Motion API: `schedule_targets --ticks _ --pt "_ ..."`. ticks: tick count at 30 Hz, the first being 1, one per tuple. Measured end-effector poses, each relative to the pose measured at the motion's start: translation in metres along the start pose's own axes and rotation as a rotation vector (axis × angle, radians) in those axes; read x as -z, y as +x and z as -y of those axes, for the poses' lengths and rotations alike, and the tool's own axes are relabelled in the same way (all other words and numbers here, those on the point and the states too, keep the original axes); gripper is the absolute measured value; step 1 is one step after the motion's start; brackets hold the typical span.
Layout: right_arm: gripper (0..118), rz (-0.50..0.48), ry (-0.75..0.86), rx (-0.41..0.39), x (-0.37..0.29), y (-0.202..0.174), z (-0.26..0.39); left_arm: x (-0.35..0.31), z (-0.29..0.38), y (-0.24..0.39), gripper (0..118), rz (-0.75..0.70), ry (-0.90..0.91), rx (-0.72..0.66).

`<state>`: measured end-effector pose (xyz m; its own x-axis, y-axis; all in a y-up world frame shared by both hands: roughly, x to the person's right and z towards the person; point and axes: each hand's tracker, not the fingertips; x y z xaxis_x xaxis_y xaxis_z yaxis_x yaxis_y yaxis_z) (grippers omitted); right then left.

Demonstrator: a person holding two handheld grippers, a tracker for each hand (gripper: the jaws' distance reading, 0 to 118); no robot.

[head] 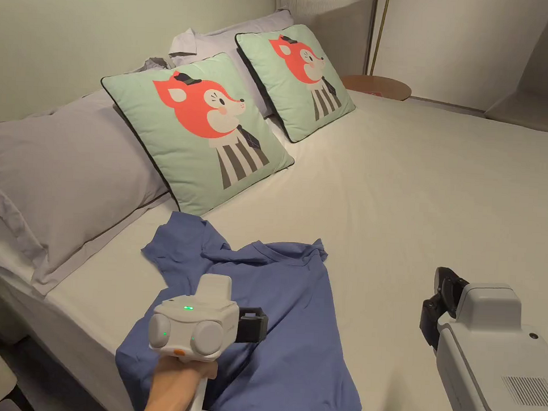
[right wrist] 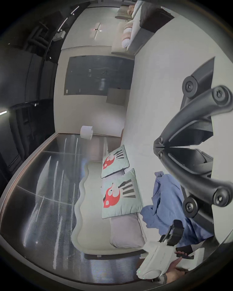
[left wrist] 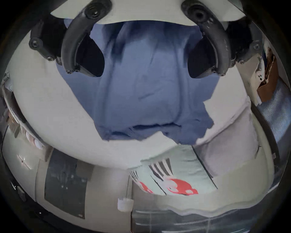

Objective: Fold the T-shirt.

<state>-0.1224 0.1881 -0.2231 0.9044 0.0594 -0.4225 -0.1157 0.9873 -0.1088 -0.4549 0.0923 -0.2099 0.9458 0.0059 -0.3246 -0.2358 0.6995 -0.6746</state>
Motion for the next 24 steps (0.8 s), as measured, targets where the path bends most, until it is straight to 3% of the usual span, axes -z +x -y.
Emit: schedule_targets --ticks 2,3,4,6,7,8,12,18,24 --pt "1 0.011 -0.009 0.001 -0.002 0.004 0.001 0.014 0.004 0.009 92 0.010 -0.055 0.013" --pt "1 0.016 -0.012 0.001 -0.003 0.006 0.001 0.018 0.008 0.014 83 0.012 -0.080 0.015" --pt "1 0.019 -0.014 -0.001 -0.004 0.008 0.001 0.022 0.011 0.018 65 0.015 -0.102 0.020" --pt "1 0.029 -0.016 -0.003 -0.008 0.011 0.001 0.025 0.018 0.025 48 0.028 -0.122 0.020" --pt "1 0.033 -0.018 -0.003 -0.010 0.012 0.001 0.018 0.019 0.028 12 0.019 -0.082 0.018" --pt "1 0.037 -0.019 -0.004 -0.011 0.014 0.001 0.012 0.018 0.031 2 0.005 -0.057 0.026" --pt "1 0.045 -0.022 0.006 -0.010 0.029 0.003 0.003 0.011 0.031 3 0.024 -0.063 0.067" --pt "1 0.063 -0.010 0.023 -0.018 0.043 0.008 -0.062 -0.025 0.030 3 0.123 0.114 -0.019" --pt "1 0.111 0.022 0.053 -0.042 0.067 0.005 -0.122 -0.079 0.069 3 0.267 0.289 0.046"
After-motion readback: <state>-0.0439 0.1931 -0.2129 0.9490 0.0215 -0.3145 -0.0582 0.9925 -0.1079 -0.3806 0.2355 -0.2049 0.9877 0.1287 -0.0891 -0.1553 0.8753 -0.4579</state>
